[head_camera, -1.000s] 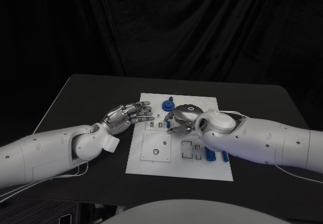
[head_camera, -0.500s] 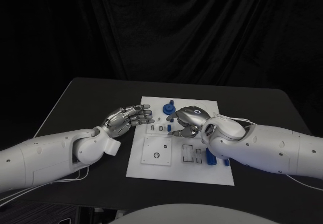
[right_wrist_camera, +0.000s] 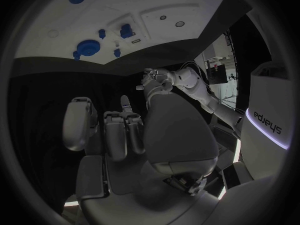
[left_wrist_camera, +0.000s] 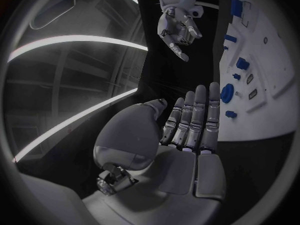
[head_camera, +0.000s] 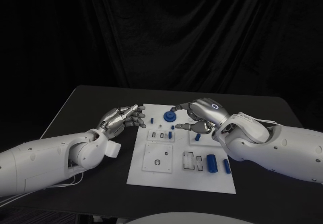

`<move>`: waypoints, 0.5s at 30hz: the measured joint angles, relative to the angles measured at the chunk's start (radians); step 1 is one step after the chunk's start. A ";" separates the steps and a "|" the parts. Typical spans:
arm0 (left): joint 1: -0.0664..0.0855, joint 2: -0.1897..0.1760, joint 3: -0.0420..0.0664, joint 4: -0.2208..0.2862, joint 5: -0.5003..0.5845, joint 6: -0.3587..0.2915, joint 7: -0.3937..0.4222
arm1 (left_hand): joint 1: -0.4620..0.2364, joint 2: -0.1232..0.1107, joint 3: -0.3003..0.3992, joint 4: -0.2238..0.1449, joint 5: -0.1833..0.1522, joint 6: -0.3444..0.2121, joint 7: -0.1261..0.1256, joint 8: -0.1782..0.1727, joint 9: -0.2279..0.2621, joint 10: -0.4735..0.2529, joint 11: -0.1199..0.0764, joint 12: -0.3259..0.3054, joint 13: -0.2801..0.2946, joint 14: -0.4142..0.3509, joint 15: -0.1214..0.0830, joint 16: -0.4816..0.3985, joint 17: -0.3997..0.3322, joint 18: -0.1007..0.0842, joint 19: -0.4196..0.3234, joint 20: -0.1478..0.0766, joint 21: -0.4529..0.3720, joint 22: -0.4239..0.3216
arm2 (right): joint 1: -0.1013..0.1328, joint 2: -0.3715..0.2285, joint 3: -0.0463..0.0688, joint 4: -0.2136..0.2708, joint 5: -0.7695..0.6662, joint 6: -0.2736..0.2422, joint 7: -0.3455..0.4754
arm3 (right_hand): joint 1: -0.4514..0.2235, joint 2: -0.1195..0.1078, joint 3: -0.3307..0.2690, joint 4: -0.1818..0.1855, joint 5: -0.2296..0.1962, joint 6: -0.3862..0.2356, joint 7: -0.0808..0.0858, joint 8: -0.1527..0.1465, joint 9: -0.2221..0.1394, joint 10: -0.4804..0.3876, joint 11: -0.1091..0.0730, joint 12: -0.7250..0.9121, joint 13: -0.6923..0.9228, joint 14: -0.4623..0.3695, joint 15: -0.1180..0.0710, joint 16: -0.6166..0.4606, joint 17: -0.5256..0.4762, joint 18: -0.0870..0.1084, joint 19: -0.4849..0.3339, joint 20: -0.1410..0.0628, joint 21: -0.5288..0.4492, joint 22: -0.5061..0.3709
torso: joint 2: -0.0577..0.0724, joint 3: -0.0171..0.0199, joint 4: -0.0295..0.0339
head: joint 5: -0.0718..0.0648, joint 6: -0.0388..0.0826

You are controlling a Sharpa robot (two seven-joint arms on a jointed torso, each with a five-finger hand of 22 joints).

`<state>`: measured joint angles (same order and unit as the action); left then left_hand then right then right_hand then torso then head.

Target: Assemble the parts on the task board

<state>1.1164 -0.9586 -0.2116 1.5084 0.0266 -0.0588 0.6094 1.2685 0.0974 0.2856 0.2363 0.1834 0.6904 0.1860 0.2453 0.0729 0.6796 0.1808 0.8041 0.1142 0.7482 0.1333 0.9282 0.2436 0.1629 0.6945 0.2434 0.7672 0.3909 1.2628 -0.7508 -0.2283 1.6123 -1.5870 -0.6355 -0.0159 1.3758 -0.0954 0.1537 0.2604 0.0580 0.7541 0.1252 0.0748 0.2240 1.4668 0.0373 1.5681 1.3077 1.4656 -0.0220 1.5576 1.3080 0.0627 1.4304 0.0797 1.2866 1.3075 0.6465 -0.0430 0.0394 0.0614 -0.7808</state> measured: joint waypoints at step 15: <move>0.202 0.090 0.001 -0.111 -0.419 -0.071 -0.333 | 0.028 0.003 -0.198 0.050 0.064 0.108 -0.020 0.028 0.000 0.549 -0.087 0.657 1.017 0.541 -0.093 0.569 0.826 0.000 0.222 -0.091 0.448 0.347 | 0.007 -0.102 -0.019 0.000 0.000 -0.008 0.009 | 0.052 0.052 0.033 -0.011 0.124 0.054 0.011 0.024 -0.003 0.000 0.000 -0.004 0.000 0.000 0.000 -0.008 0.000 0.000 0.001 -0.001 -0.006 0.000 | -0.031 0.0108 -0.0114 | 0.028 0.021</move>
<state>1.3184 -0.8687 -0.2101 1.3978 -0.3925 -0.1296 0.2769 1.2963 0.1002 0.0877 0.2858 0.2470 0.7981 0.1661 0.2730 0.0729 1.2285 0.0941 1.4607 1.1316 1.2894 0.0408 1.4973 1.0696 0.1626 0.9162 0.1523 1.2149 0.7384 1.2699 -0.8526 -0.2470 1.6123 -1.5871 -0.6440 -0.0068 1.4280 -0.0432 0.1867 0.2495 0.1824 0.8077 0.1362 0.0991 0.2212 1.4668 0.0374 1.5637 1.3076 1.4656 -0.0221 1.5496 1.3079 0.0626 1.4315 0.0786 1.2810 1.3079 0.6159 -0.0322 0.0280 0.0894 -0.7603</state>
